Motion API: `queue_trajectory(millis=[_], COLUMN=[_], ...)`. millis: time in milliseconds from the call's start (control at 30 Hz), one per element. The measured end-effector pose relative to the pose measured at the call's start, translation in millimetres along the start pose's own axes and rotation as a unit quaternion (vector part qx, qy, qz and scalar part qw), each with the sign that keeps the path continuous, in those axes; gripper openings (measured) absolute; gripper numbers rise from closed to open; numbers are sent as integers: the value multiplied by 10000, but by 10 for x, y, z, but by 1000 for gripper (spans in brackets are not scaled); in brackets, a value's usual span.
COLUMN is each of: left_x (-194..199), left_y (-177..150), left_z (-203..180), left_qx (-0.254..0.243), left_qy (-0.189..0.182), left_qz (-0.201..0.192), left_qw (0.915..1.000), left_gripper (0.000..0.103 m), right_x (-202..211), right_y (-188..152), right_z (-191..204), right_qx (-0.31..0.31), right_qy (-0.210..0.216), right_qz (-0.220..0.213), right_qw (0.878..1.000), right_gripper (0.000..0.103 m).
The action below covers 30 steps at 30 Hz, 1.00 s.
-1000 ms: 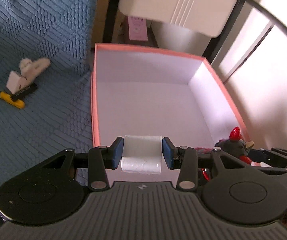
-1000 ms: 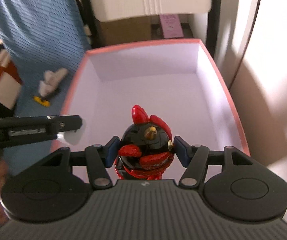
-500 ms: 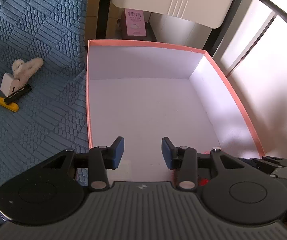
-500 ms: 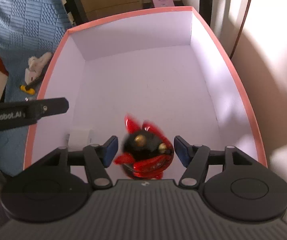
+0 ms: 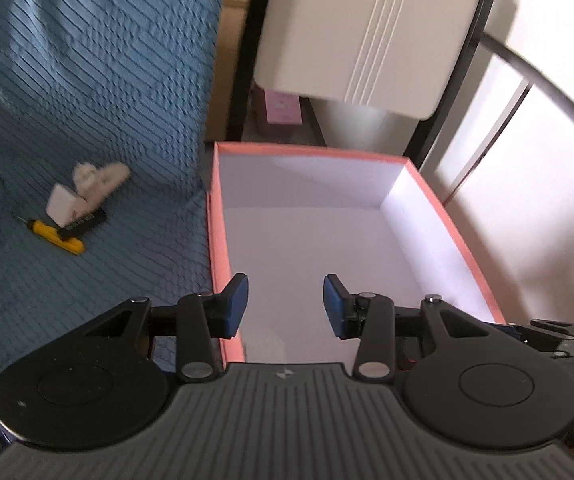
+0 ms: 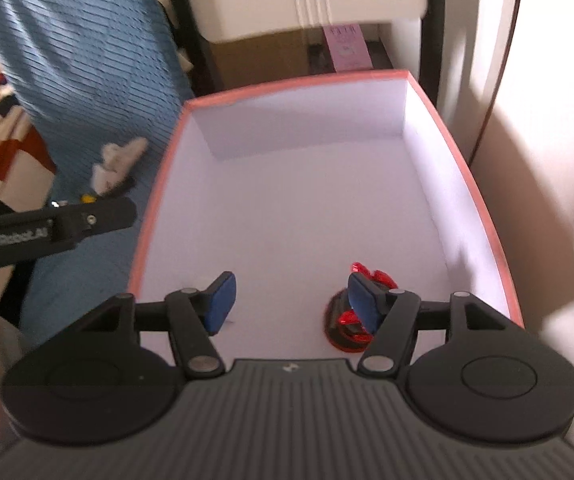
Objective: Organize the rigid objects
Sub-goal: 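Lower the figurine into the box and open the right gripper while the left gripper releases the charger there, then withdraw both grippers from the box back toward the chair seat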
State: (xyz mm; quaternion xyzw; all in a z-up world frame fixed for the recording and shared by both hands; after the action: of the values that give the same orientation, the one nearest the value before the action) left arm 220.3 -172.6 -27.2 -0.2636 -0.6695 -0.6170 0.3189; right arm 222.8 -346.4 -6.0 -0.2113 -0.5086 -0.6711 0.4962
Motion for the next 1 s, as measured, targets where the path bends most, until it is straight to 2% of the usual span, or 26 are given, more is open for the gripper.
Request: queue_trajectory(millis=[300, 633, 1000], left_x=[695, 1447, 1948], left_y=[-102, -359, -870], left_z=[435, 1094, 1723], left_qx=[297, 643, 967], left_qy=[79, 171, 375], left_qz=[-486, -1013, -1164], left_qw=[9983, 9926, 9878], left_gripper=[48, 48, 48], right_x=[514, 976, 1210], right_y=[-94, -364, -841], right_z=[523, 1146, 1674], right_qx=[404, 871, 1052], right_qy=[264, 594, 831], right_qz=[-505, -927, -1224], right_qw=[9976, 9901, 9834], right_gripper=[65, 65, 65])
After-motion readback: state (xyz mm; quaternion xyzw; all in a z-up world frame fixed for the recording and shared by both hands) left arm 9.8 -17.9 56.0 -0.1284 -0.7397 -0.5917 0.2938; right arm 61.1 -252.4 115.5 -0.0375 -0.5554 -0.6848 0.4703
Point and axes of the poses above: each gripper's, at about its wrist camera, not at the fingertips, and x roughly against the way its jaws point, z to its left, y to its top, the point moved 1 cm from there along -x, roughly the way its jaws point, and after that the axes turned 14 degrees about y, right-handed, at the moved point
